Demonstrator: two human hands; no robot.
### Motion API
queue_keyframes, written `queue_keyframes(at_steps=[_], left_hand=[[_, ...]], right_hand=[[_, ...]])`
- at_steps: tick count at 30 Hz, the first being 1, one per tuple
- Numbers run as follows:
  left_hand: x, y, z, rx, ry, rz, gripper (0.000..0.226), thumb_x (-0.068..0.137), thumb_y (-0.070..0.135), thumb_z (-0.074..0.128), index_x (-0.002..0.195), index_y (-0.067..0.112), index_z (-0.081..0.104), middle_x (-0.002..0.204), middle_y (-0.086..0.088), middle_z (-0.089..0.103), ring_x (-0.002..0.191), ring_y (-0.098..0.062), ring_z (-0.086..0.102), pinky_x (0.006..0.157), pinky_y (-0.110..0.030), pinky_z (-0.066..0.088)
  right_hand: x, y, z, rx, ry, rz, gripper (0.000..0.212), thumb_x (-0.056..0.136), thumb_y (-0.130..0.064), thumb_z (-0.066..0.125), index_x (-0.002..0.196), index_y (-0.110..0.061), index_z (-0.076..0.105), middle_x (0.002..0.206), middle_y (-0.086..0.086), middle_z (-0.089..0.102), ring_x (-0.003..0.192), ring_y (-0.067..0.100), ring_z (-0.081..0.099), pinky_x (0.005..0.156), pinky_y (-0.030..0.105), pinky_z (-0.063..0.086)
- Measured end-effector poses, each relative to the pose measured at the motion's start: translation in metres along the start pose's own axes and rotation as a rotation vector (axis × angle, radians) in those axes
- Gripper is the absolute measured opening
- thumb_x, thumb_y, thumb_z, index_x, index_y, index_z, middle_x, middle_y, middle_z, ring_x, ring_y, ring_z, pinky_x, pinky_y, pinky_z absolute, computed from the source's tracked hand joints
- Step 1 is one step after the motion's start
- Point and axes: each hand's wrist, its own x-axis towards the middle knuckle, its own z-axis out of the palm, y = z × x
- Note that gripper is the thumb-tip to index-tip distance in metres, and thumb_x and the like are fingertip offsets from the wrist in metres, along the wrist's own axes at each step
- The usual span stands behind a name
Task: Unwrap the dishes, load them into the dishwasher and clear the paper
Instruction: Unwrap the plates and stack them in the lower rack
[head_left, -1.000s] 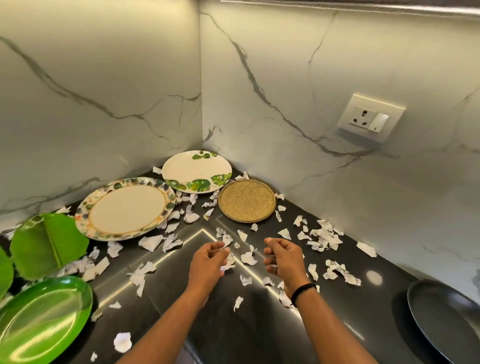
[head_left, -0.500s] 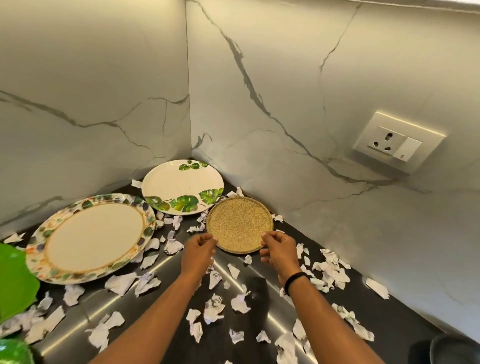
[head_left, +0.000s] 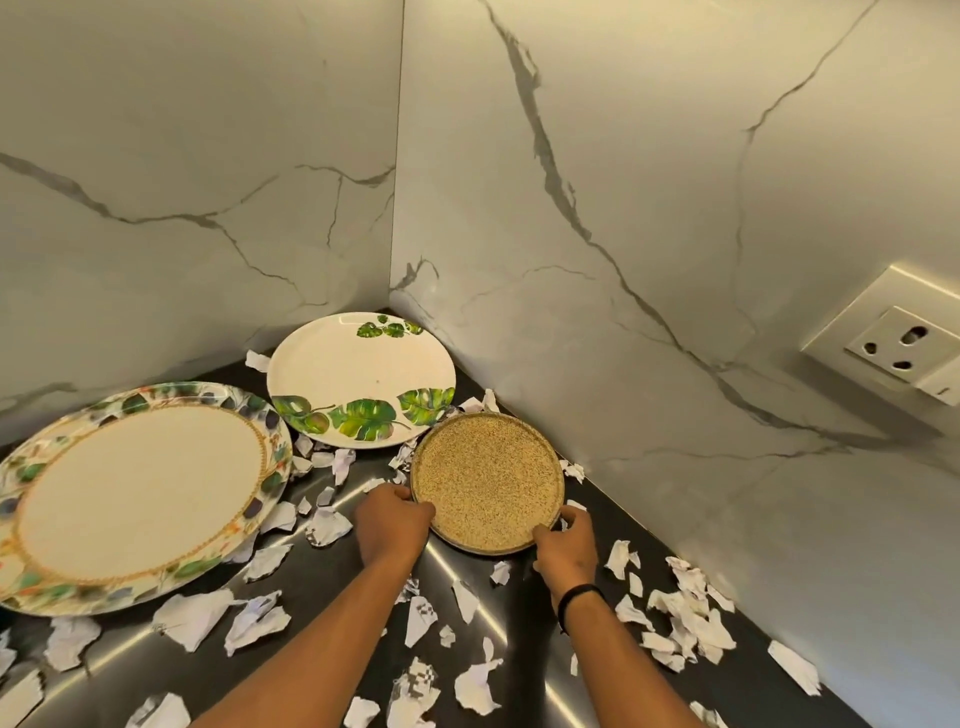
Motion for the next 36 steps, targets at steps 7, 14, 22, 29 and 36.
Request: queue_keyframes(at_steps=[7,14,22,29,36], left_hand=[[-0.003,0.003,0.000,-0.015,-0.030,-0.009,0.013,0.071,0.015,0.080,0.075,0.004,0.073,0.070,-0.007,0.070,0.063,-0.018,0.059,0.058,-0.029,0.042],[-0.013,0.008,-0.014,-0.079,-0.094,0.002,0.015,0.076,0.017,0.076,0.064,0.009,0.070,0.064,-0.011,0.071,0.066,-0.029,0.070,0.075,-0.048,0.060],[-0.058,0.047,-0.038,-0.263,-0.161,0.103,0.018,0.087,0.014,0.067,0.070,0.021,0.065,0.072,-0.003,0.066,0.071,-0.025,0.063,0.073,-0.039,0.053],[-0.116,0.051,-0.015,-0.328,-0.424,0.128,0.014,0.094,0.010,0.061,0.081,0.013,0.065,0.080,-0.004,0.060,0.072,-0.018,0.053,0.061,-0.032,0.039],[-0.206,0.023,0.021,-0.277,-0.714,0.087,0.018,0.092,0.000,0.056,0.077,0.008,0.061,0.077,-0.009,0.055,0.073,-0.022,0.051,0.067,-0.036,0.039]], right_hand=[[-0.009,-0.007,0.001,0.342,-0.073,0.123,0.017,0.098,0.003,0.055,0.101,-0.012,0.059,0.104,0.011,0.067,0.096,0.030,0.067,0.070,0.045,0.061],[-0.038,-0.038,-0.030,0.402,-0.147,0.031,0.022,0.102,0.001,0.050,0.120,-0.010,0.057,0.111,0.008,0.065,0.092,0.021,0.067,0.065,0.037,0.062],[-0.087,-0.036,-0.091,0.499,-0.110,0.012,0.020,0.101,0.002,0.046,0.113,-0.007,0.060,0.100,0.013,0.070,0.085,0.027,0.068,0.061,0.040,0.061],[-0.138,0.018,-0.146,0.606,0.058,0.060,0.021,0.096,-0.001,0.047,0.106,-0.006,0.065,0.098,0.018,0.068,0.085,0.033,0.064,0.069,0.040,0.053],[-0.203,0.083,-0.215,0.666,0.343,0.016,0.019,0.102,-0.018,0.049,0.086,-0.011,0.058,0.091,0.015,0.062,0.086,0.029,0.060,0.077,0.043,0.048]])
